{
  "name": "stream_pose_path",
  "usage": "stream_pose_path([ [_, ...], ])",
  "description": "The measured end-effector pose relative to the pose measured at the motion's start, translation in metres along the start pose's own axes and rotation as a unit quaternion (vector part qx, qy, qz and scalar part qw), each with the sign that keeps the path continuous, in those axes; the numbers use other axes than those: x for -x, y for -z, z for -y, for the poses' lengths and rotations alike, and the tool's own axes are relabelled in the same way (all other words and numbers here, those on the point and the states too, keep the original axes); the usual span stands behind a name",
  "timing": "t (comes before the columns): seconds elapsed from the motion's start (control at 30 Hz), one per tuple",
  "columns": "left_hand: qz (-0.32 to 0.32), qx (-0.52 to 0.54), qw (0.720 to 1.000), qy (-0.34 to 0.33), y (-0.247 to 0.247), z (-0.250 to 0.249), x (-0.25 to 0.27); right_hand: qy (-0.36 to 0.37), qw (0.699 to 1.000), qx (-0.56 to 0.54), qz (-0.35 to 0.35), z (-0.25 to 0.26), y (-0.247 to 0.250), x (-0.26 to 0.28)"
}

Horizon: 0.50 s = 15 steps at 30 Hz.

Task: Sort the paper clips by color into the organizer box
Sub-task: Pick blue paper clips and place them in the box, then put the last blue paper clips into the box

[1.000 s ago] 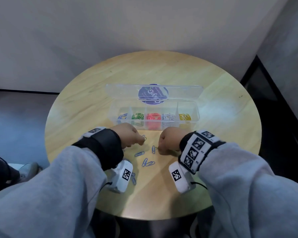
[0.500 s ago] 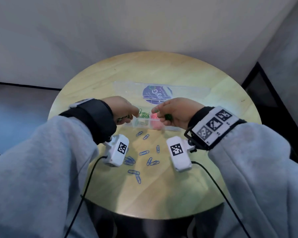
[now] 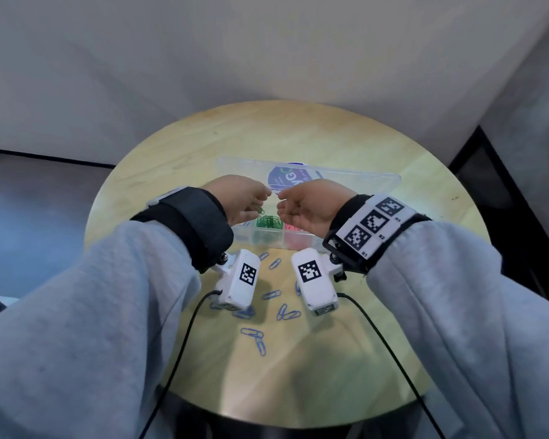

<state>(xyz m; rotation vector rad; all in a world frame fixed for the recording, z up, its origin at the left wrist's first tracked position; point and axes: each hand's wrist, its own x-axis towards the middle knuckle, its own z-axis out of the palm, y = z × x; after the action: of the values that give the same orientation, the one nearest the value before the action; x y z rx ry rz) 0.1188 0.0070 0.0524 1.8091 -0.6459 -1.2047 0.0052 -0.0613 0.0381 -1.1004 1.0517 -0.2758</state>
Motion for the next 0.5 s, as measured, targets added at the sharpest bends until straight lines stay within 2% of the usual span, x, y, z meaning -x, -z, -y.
stream_pose_path([
  [0.07,0.017,0.032,0.999,-0.011,0.002,0.000,0.008,0.020,1.000,-0.007,0.007,0.000,0.000,0.009],
  [0.13,0.007,0.049,0.999,-0.022,0.006,0.000,0.017,0.042,0.999,0.013,0.015,0.002,0.001,0.022],
  [0.27,-0.003,0.010,0.999,-0.035,0.027,0.017,0.035,0.077,0.982,0.169,0.026,-0.005,0.015,0.051],
  [0.33,-0.012,-0.079,0.997,-0.019,0.038,0.033,0.043,0.083,0.954,0.289,0.010,-0.018,0.024,0.062],
  [0.4,-0.018,-0.186,0.982,0.012,0.047,0.048,0.050,0.066,0.921,0.383,-0.005,-0.035,0.031,0.069],
  [0.5,-0.054,-0.341,0.938,0.030,0.059,0.064,0.055,0.033,0.859,0.511,-0.011,-0.059,0.031,0.073],
])
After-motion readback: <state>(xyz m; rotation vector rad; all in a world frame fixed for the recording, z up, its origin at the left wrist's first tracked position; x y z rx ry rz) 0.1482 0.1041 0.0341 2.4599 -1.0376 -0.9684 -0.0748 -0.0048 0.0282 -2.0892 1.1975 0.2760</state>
